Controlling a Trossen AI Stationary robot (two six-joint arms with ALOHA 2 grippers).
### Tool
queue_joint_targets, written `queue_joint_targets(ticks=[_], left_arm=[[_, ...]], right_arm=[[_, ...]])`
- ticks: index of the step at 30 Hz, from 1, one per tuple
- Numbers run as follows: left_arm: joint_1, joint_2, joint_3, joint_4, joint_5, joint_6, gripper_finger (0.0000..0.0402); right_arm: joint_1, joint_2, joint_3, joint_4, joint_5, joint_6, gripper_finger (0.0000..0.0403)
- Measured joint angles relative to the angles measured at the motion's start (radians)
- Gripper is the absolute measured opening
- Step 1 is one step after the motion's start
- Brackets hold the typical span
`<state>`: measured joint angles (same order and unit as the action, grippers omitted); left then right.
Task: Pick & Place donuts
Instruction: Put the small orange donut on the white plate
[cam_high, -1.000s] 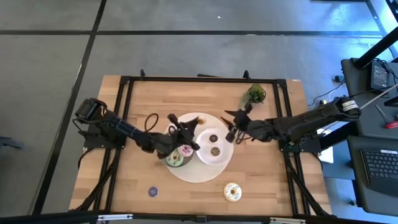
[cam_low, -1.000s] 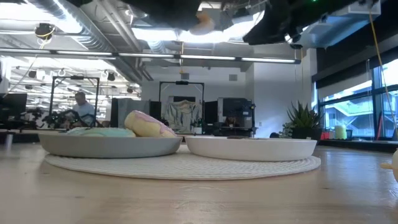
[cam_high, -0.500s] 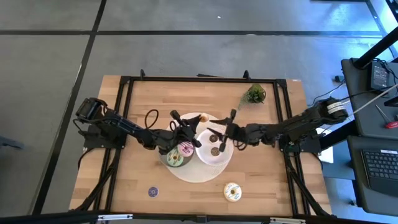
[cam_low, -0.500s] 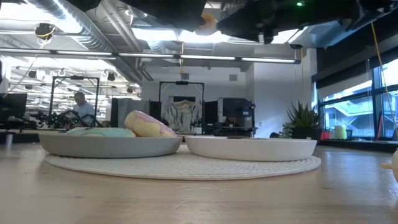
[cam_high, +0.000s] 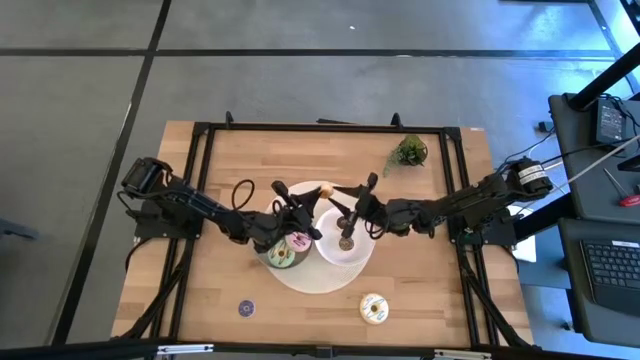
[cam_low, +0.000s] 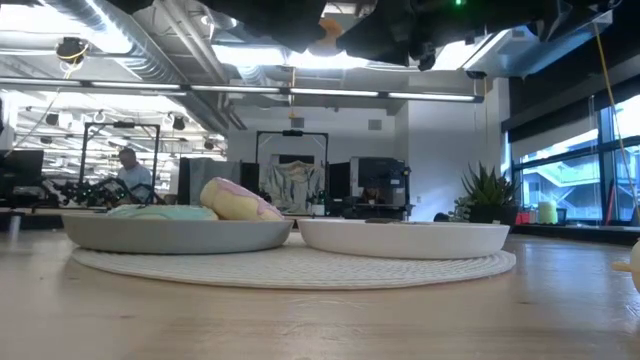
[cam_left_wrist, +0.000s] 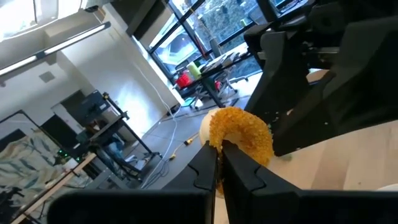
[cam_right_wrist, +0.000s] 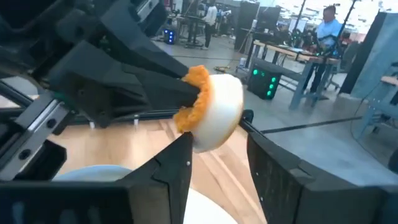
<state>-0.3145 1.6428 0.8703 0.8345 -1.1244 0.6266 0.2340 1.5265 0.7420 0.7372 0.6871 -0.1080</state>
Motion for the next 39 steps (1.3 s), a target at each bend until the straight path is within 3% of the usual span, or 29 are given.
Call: queue_joint_targets(ticks=[5,17,25,31,39], left_arm=[[0.0,0.0,0.0,0.0,0.0,-0.001,0.0007],[0.001,0.0,0.0,0.0,0.065,0.005,0.0012],[-0.005,0.0,0.0,-0.027,-0.009,0.005,0.0039],[-0.028,0.001,0.0,-0.029,-0.003,0.009,0.0089],[-0.049,0.001,0.0,-0.027,-0.097,0.077,0.016]], right_arm=[[0.0,0.0,0.0,0.0,-0.007,0.003,0.013],[0.001,0.0,0.0,-0.009,-0.058,-0.01,0.0009],[0.0,0.0,0.001,-0.018,-0.014,-0.008,0.001],[0.001,0.0,0.001,-0.027,-0.009,-0.009,0.0006],[0.0,0.0,0.001,-0.031,0.026,-0.029,0.0003]])
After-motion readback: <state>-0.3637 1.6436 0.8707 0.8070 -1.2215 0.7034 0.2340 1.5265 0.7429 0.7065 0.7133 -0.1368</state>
